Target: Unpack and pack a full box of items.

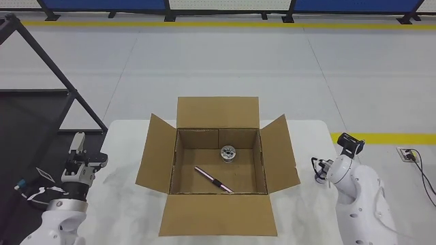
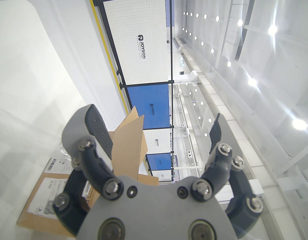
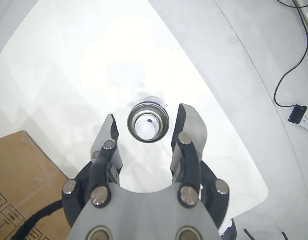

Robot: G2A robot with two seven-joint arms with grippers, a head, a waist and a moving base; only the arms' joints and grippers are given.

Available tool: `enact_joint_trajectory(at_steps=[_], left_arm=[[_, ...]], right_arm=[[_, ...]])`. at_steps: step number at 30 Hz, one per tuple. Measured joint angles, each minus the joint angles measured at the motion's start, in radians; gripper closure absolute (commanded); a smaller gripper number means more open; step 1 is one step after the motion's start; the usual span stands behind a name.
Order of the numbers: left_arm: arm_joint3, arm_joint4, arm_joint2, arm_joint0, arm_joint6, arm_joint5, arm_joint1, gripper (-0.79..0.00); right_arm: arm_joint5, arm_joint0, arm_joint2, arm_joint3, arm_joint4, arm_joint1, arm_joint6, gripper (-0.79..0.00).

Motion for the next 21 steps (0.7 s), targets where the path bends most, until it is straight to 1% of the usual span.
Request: enact_joint_trajectory(at_steps=[2,4,7,11,14,16,18,21], left_arm=[[0.000,0.000,0.000,0.000,0.000,0.000,0.000,-0.785],[0.000,0.000,0.000,0.000,0.000,0.000,0.000,-0.785],[0.000,0.000,0.000,0.000,0.000,0.000,0.000,-0.785],[0.000,0.000,0.000,0.000,0.000,0.000,0.000,-0.785],[0.000,0.000,0.000,0.000,0.000,0.000,0.000,-0.785],[0.000,0.000,0.000,0.000,0.000,0.000,0.000,-0.785],[0.000,0.000,0.000,0.000,0.000,0.000,0.000,-0.785],[0.000,0.000,0.000,0.000,0.000,0.000,0.000,-0.785]], right_arm=[[0.004,-0.001,0.009,-0.014,-0.002,-0.004,-0.004,-0.785],[0.010,-0.011,0.020,-0.045,-0.004,-0.006,-0.010,-0.785],[0.014,-0.050,0.041,-0.153,0.000,-0.011,-0.014,-0.785],[0.011,-0.122,0.053,-0.381,0.045,-0.021,-0.011,-0.785],[-0.005,-0.161,0.018,-0.544,0.052,-0.026,0.002,-0.785],[-0.032,-0.178,-0.018,-0.632,0.057,-0.027,0.009,-0.785],[-0.087,-0.196,-0.063,-0.715,0.079,-0.028,0.009,-0.785],[-0.192,-0.214,-0.134,-0.790,0.105,-0.026,-0.001,-0.785]])
